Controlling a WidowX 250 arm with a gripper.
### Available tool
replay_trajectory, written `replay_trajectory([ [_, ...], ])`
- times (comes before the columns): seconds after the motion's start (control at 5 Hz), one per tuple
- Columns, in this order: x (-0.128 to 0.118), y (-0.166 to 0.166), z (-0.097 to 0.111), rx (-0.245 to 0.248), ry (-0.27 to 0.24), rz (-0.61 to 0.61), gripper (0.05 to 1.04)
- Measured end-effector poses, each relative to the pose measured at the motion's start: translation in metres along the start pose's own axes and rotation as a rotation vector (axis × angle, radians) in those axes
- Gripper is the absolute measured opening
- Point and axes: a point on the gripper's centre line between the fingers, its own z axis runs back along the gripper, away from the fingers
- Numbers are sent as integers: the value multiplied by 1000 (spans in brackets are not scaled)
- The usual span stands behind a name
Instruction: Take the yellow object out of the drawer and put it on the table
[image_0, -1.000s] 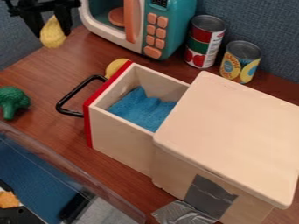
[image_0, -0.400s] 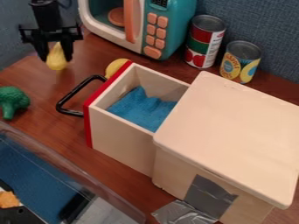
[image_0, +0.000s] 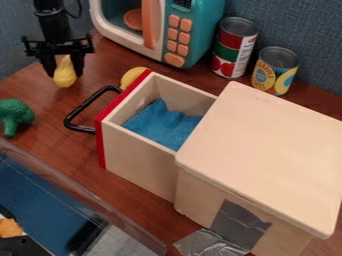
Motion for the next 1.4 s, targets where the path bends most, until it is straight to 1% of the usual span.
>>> replay_trajectory([
  [0.2, 0, 6, 0, -3, -3, -3, 989],
  [0.4, -2, 6, 6, 4, -6, -5, 1007],
  [0.6, 1, 3, 37, -3, -50, -30, 1000],
  [0.8, 1, -2, 60, -21, -31, -60, 999],
  [1.0, -7, -6, 71, -40, 38, -80, 999],
  [1.2, -15, -13, 83, -32, 55, -136, 999],
  [1.4, -29, -30, 94, 11, 60, -222, 999],
])
